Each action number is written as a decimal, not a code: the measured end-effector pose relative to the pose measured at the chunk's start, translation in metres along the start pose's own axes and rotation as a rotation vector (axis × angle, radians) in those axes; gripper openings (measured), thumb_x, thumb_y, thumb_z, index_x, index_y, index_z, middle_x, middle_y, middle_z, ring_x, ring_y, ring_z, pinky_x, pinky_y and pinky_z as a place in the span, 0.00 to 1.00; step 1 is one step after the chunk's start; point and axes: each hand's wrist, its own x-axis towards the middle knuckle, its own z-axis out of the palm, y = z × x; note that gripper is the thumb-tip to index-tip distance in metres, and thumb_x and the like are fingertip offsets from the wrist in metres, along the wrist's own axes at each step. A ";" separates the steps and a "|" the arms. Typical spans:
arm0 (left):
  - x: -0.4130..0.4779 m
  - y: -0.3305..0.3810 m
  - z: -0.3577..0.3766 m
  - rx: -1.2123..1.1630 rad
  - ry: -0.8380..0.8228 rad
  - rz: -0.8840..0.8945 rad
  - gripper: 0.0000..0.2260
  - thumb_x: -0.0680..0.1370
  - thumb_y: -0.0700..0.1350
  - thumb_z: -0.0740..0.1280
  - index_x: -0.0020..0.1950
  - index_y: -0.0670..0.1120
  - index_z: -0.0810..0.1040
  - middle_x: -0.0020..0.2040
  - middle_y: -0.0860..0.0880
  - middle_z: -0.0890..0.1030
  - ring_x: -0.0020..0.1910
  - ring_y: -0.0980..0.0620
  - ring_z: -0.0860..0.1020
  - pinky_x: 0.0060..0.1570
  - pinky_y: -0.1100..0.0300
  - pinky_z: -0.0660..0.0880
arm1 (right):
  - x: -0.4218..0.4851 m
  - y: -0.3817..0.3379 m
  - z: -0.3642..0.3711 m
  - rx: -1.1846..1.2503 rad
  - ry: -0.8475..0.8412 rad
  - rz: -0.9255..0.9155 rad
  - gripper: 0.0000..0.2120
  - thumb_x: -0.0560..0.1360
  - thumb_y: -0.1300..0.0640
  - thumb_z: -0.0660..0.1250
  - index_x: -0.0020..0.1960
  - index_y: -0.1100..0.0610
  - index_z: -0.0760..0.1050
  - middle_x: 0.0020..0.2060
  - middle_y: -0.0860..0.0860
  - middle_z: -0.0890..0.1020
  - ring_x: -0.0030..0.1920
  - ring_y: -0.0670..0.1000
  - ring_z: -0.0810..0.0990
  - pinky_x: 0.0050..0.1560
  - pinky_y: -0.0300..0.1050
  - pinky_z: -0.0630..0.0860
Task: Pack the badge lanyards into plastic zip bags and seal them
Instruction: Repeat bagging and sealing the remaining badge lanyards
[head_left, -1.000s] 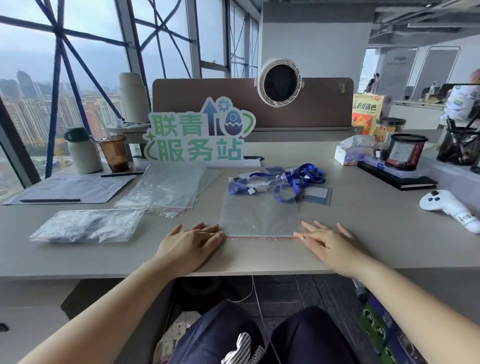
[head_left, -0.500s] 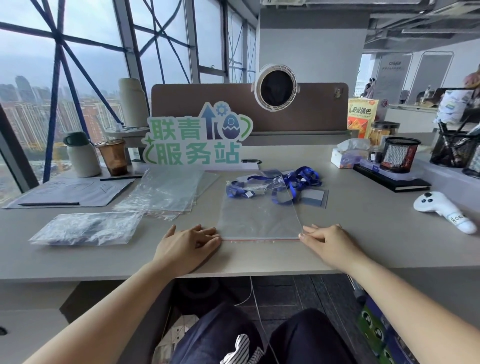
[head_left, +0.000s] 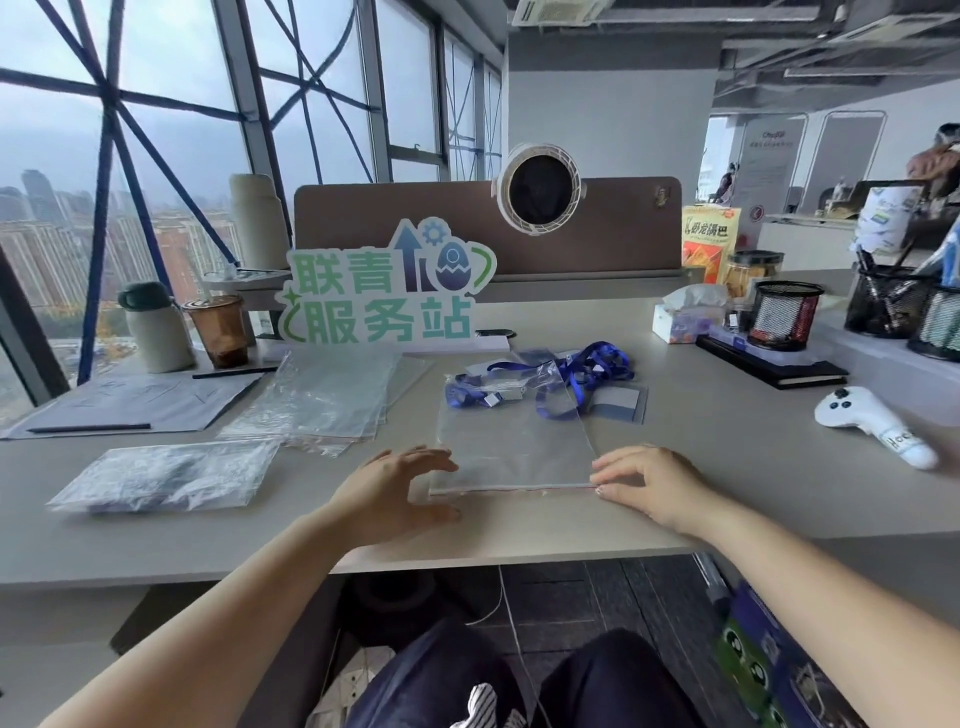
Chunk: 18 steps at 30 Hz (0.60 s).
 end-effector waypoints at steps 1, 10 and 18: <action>0.002 0.003 0.001 0.031 -0.018 0.004 0.34 0.62 0.74 0.62 0.64 0.60 0.73 0.68 0.63 0.70 0.70 0.59 0.66 0.71 0.54 0.59 | 0.002 -0.002 0.001 -0.054 0.018 -0.028 0.05 0.71 0.50 0.72 0.47 0.45 0.83 0.52 0.40 0.82 0.57 0.45 0.77 0.64 0.47 0.68; 0.004 0.001 0.007 -0.053 0.132 0.128 0.20 0.68 0.65 0.61 0.50 0.55 0.80 0.53 0.61 0.79 0.55 0.57 0.77 0.62 0.57 0.69 | 0.002 -0.030 -0.009 0.119 0.040 -0.017 0.05 0.80 0.55 0.56 0.46 0.51 0.68 0.46 0.42 0.83 0.35 0.38 0.74 0.42 0.37 0.70; 0.026 0.013 -0.004 -0.747 0.218 -0.210 0.03 0.77 0.38 0.66 0.44 0.41 0.74 0.34 0.47 0.82 0.28 0.51 0.80 0.36 0.55 0.75 | 0.028 -0.032 -0.004 0.265 0.167 0.145 0.02 0.77 0.54 0.64 0.47 0.52 0.71 0.29 0.50 0.80 0.33 0.51 0.77 0.41 0.48 0.74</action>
